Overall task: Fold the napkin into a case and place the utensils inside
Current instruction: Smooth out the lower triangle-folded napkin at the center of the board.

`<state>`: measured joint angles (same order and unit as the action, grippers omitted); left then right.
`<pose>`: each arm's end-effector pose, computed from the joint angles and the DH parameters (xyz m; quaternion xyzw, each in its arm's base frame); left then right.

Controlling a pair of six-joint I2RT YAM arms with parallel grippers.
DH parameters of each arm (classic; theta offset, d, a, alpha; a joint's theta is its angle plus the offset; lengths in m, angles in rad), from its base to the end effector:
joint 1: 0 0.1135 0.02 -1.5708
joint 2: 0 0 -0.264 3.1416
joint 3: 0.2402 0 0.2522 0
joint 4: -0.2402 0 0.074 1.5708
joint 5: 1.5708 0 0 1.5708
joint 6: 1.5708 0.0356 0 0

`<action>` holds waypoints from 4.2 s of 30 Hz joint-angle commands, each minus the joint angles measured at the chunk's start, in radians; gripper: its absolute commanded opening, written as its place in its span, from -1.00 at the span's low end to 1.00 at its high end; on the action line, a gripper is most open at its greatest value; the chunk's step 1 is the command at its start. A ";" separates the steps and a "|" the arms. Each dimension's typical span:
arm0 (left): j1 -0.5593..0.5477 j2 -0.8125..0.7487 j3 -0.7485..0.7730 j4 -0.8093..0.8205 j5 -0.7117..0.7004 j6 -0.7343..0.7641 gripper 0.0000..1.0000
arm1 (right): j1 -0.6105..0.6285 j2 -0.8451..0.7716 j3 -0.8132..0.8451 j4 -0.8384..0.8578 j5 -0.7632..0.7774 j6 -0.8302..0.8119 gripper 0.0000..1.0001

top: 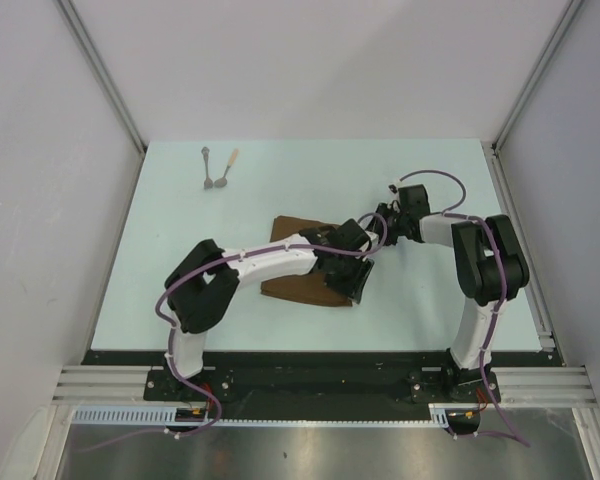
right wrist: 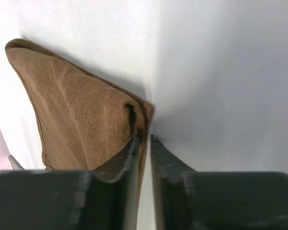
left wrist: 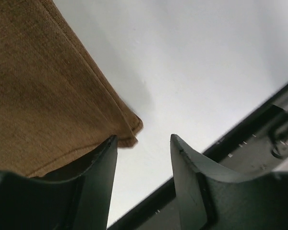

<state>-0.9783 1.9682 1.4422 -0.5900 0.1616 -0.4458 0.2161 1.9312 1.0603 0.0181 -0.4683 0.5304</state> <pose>0.2254 -0.3450 0.1878 0.2731 0.9321 -0.2064 0.1187 0.3739 0.0985 0.1322 0.0620 0.9122 0.3269 0.2390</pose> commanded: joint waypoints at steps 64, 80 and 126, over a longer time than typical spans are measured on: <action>0.670 0.129 0.234 0.000 0.276 0.038 0.11 | 0.154 -0.399 -0.390 0.096 -0.116 0.037 -0.50; 0.733 0.258 0.311 -0.041 0.208 0.078 0.11 | -0.034 -0.051 0.016 -0.029 -0.093 -0.041 0.33; 0.765 -0.044 0.032 0.065 0.104 -0.022 0.27 | -0.067 0.138 0.265 -0.113 -0.009 -0.139 -0.97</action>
<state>-0.2173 2.1006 1.5547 -0.5415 0.2989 -0.4702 0.1635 2.0296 1.1942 0.0174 -0.5369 0.4835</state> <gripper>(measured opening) 0.599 0.010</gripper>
